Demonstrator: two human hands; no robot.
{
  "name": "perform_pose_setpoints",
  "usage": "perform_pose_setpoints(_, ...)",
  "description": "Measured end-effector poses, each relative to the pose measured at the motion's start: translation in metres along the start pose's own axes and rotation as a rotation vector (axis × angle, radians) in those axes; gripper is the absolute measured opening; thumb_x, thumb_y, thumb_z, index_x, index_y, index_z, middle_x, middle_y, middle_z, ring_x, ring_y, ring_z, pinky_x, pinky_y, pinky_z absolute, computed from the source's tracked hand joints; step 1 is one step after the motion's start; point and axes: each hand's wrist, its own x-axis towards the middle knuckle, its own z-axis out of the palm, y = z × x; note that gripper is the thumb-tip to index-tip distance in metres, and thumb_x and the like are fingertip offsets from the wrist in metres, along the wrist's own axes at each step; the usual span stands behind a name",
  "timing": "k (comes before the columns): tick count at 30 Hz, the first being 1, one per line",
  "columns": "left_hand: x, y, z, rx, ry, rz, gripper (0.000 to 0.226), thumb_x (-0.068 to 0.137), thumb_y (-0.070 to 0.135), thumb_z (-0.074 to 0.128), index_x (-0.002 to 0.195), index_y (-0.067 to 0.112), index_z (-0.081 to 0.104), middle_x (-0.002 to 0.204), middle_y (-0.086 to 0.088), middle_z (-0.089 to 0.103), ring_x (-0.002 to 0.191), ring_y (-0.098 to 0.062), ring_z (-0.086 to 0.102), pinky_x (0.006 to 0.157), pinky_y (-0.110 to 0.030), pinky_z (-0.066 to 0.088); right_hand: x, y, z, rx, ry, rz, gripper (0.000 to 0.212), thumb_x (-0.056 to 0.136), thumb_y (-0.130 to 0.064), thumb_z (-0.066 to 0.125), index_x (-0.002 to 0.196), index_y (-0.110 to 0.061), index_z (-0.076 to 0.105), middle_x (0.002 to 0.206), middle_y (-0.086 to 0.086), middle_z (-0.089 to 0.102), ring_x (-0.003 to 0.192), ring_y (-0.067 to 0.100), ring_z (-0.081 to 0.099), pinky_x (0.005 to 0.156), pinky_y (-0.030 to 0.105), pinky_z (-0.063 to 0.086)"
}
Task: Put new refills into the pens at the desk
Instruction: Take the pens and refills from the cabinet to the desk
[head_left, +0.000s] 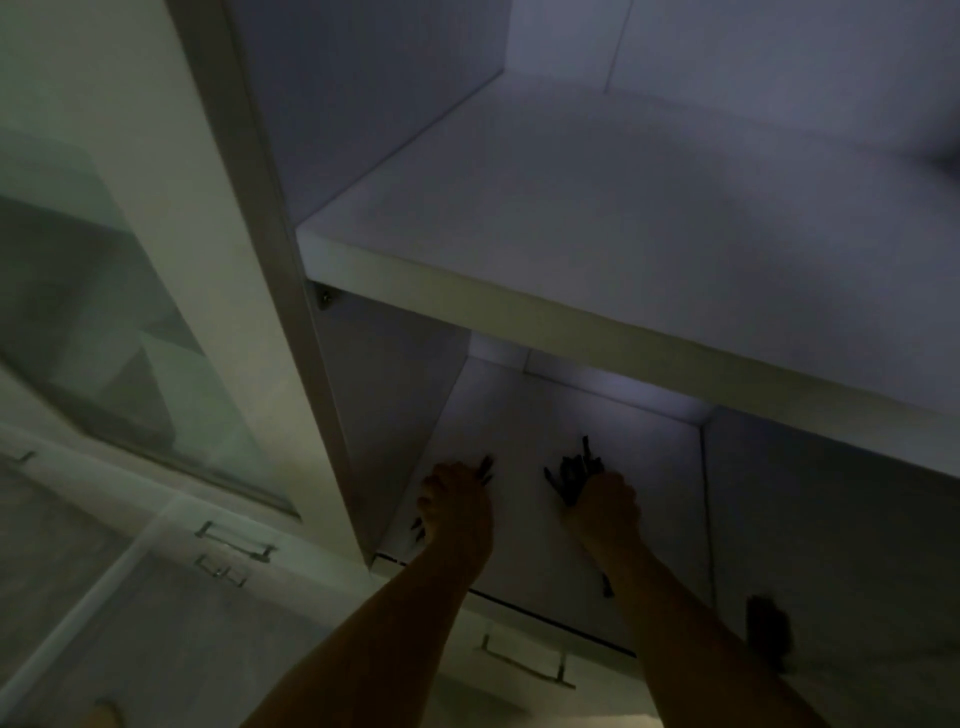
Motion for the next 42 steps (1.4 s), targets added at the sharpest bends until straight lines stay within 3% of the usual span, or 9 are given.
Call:
perform_pose_setpoints(3,-0.007,-0.007,0.003,-0.067,0.034,0.039,0.036,0.099,0.018,0.038,0.131,0.0,0.038,0.131,-0.018,0.043,0.116,-0.032,0.048,0.093,-0.039,0.044,-0.002,0.003,0.004,-0.073,0.034,-0.032,0.052,0.096,-0.026,0.058,0.135,0.003,0.038,0.136,0.019,0.047,0.123,0.035,0.05,0.102,0.042,0.045)
perform_pose_setpoints(6,-0.02,-0.01,0.005,-0.009,0.165,0.11,0.023,0.076,0.019,0.068,0.095,0.006,0.069,0.094,-0.012,0.067,0.08,-0.026,0.066,0.063,-0.032,0.054,-0.003,0.005,0.004,-0.146,0.035,-0.09,0.053,0.097,-0.024,0.056,0.138,0.003,0.035,0.137,0.018,0.045,0.127,0.033,0.047,0.105,0.041,0.042)
perform_pose_setpoints(11,-0.021,-0.012,0.007,0.023,0.25,0.198,0.029,0.081,0.01,0.036,0.076,0.01,0.065,0.08,-0.01,0.065,0.067,-0.026,0.063,0.057,-0.031,0.052,-0.006,0.008,0.009,-0.256,0.077,-0.156,0.06,0.098,-0.027,0.055,0.142,0.005,0.028,0.14,0.019,0.042,0.126,0.033,0.049,0.101,0.038,0.046)
perform_pose_setpoints(17,-0.018,-0.028,0.003,0.113,0.254,0.177,0.036,0.083,0.013,0.034,0.08,0.014,0.071,0.077,-0.005,0.067,0.066,-0.02,0.065,0.053,-0.027,0.053,-0.005,0.018,0.009,-0.231,0.091,-0.233,0.054,0.099,-0.028,0.055,0.139,0.003,0.035,0.137,0.017,0.047,0.122,0.03,0.052,0.1,0.035,0.044)
perform_pose_setpoints(22,-0.015,-0.031,0.008,0.147,0.22,0.175,0.046,0.09,0.003,0.012,0.112,0.002,0.053,0.11,-0.015,0.057,0.102,-0.032,0.058,0.085,-0.037,0.05,-0.005,0.02,0.005,-0.095,0.06,-0.249,0.048,0.095,-0.025,0.062,0.13,0.002,0.044,0.128,0.018,0.056,0.115,0.032,0.057,0.091,0.037,0.047)
perform_pose_setpoints(30,-0.02,-0.041,0.003,0.143,0.175,0.274,0.012,0.079,0.016,0.051,0.072,0.018,0.061,0.062,0.001,0.058,0.045,-0.015,0.056,0.039,-0.022,0.044,0.0,0.024,-0.012,0.18,-0.054,-0.118,0.037,0.09,-0.013,0.065,0.124,-0.003,0.055,0.116,0.018,0.062,0.095,0.029,0.062,0.067,0.025,0.048)
perform_pose_setpoints(34,-0.03,-0.046,-0.013,-0.072,0.269,0.321,0.009,0.081,0.019,0.062,0.086,0.012,0.066,0.066,-0.001,0.064,0.043,-0.01,0.058,0.038,-0.019,0.046,-0.006,0.023,-0.022,0.542,-0.192,0.054,0.006,0.089,-0.007,0.063,0.094,-0.005,0.063,0.088,0.014,0.062,0.071,0.026,0.056,0.068,0.032,0.049)
perform_pose_setpoints(38,-0.051,-0.049,-0.019,-0.634,0.113,0.184,0.024,0.102,0.03,0.036,0.112,0.009,0.045,0.098,-0.01,0.063,0.088,-0.029,0.065,0.071,-0.035,0.048,-0.032,0.015,-0.019,0.8,-0.311,0.093,0.014,0.087,-0.009,0.067,0.074,-0.005,0.064,0.071,0.009,0.061,0.061,0.024,0.054,0.056,0.027,0.049)
perform_pose_setpoints(42,-0.104,-0.086,-0.011,-0.977,0.135,0.126,0.019,0.101,0.028,0.042,0.104,0.01,0.046,0.083,-0.004,0.06,0.073,-0.026,0.063,0.063,-0.038,0.052,-0.064,0.006,0.0,0.903,-0.439,0.061,0.015,0.085,-0.01,0.069,0.072,-0.002,0.066,0.061,0.009,0.062,0.054,0.022,0.056,0.049,0.025,0.051)
